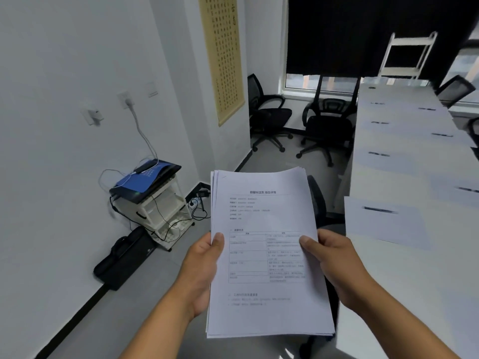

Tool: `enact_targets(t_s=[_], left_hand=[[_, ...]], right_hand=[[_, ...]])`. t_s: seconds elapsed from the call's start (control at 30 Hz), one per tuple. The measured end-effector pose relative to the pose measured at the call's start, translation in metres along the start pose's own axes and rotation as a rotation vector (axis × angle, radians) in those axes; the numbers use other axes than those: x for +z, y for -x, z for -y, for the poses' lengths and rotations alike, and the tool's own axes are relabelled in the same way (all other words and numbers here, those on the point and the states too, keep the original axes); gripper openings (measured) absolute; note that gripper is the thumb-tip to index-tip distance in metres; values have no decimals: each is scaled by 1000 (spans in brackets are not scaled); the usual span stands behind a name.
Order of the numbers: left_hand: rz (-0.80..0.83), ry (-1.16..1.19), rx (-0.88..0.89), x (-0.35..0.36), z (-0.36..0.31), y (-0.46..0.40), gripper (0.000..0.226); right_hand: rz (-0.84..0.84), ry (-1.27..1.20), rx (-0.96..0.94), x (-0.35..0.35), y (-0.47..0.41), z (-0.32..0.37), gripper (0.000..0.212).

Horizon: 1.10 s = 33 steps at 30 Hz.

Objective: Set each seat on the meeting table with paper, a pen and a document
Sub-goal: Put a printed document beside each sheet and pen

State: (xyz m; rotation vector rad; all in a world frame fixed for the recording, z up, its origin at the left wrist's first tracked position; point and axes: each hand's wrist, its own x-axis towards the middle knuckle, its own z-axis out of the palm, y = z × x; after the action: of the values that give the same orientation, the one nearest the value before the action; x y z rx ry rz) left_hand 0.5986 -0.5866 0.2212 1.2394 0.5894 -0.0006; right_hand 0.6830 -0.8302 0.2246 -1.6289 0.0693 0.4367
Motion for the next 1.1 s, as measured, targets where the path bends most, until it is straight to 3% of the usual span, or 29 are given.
enact_targets(t_s=[0.23, 0.43, 1.1], left_hand=[[-11, 12, -14, -36, -28, -44, 35], [41, -67, -30, -31, -57, -122, 34], [329, -285, -127, 91, -177, -373, 34]], right_hand=[[22, -32, -28, 47, -43, 14, 27], [-62, -134, -12, 57, -108, 12, 20], [-392, -254, -4, 15, -296, 91, 23]])
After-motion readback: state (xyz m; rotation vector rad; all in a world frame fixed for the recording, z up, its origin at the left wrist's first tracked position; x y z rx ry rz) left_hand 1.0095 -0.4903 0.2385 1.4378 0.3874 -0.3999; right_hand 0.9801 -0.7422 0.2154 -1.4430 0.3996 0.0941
